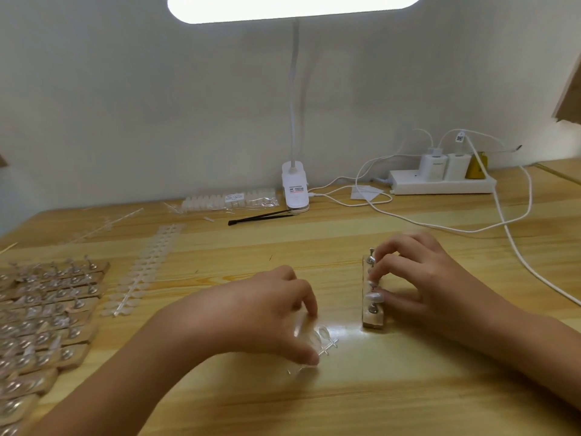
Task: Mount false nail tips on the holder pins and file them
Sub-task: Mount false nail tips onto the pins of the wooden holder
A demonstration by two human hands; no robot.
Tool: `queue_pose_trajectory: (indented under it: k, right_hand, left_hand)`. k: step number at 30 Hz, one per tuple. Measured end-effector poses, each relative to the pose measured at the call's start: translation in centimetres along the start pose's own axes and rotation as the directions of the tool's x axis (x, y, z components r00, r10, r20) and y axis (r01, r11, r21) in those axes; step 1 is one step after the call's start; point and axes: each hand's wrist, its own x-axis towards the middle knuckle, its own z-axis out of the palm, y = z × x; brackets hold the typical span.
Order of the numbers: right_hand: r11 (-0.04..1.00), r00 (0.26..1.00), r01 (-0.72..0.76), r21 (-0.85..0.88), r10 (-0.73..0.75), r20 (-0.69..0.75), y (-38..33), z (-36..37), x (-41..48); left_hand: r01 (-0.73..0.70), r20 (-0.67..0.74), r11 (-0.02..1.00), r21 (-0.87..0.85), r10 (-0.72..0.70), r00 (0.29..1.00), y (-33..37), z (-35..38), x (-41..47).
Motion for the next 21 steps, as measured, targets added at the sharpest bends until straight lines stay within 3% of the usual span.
queue_pose_trajectory:
  k: [3, 8, 13, 21]
  right_hand:
    - [0.999, 1.0, 0.003, 0.034, -0.004, 0.026, 0.1, 0.2, -0.4]
    - [0.998, 1.0, -0.005, 0.068, 0.005, -0.001, -0.1, -0.6, -0.5]
    - [0.986, 0.992, -0.009, 0.168, 0.031, -0.125, -1.1, -1.2, 0.1]
    - [0.937, 0.978, -0.156, 0.312, 0.19, -0.081, -1.0, -1.0, 0.1]
  left_hand:
    - [0.002, 0.014, 1.0, -0.002, -0.002, 1.0, 0.4, 0.2, -0.5]
    - [-0.013, -0.006, 0.98, -0.2, 0.012, 1.0, 0.5, 0.2, -0.1]
    - [-0.039, -0.088, 0.873, -0.486, -0.005, 0.996, 0.6, 0.1, 0.4]
    - [-0.141, -0.262, 0.742, -0.656, -0.048, 0.964, 1.4, 0.2, 0.8]
